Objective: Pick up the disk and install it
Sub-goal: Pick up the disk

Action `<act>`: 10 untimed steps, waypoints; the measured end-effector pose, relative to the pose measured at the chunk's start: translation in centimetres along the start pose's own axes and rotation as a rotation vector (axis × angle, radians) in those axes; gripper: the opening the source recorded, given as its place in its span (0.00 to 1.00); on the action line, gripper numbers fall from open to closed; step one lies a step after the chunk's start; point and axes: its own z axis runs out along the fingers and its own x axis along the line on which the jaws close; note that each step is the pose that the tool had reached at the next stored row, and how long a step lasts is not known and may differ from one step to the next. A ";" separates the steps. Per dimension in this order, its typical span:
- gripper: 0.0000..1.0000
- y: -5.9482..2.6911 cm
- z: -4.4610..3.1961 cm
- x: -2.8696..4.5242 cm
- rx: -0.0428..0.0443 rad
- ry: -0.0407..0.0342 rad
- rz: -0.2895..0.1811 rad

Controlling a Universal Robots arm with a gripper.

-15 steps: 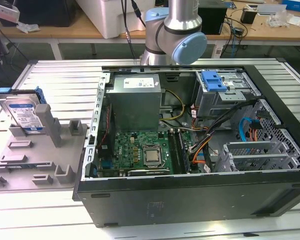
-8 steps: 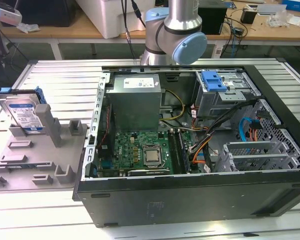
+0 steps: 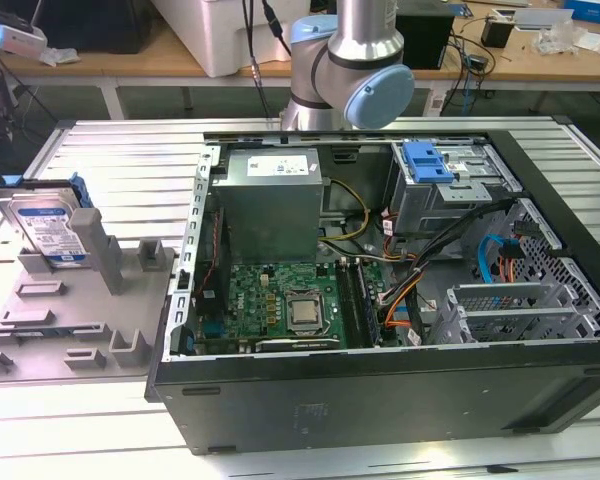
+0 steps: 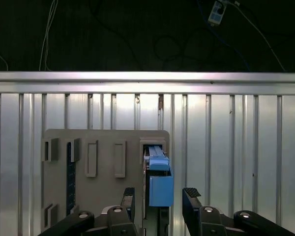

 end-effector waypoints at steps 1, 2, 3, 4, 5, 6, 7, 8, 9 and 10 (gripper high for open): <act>0.51 0.00 0.07 0.00 0.0000 -0.0002 0.000; 0.51 0.01 0.17 0.00 0.0001 -0.0004 0.000; 0.51 0.02 0.23 0.00 0.0001 -0.0006 0.000; 0.51 0.07 0.33 0.00 -0.0001 -0.0007 0.000; 0.51 0.11 0.38 -0.01 -0.0002 -0.0008 0.000; 0.51 0.17 0.44 -0.01 0.0000 -0.0010 0.000; 0.51 0.22 0.50 -0.02 0.0002 -0.0011 0.000; 0.51 0.26 0.55 -0.02 0.0002 -0.0012 0.000; 0.51 0.29 0.60 -0.02 0.0001 -0.0014 0.000; 0.51 0.31 0.67 -0.02 0.0000 -0.0015 0.000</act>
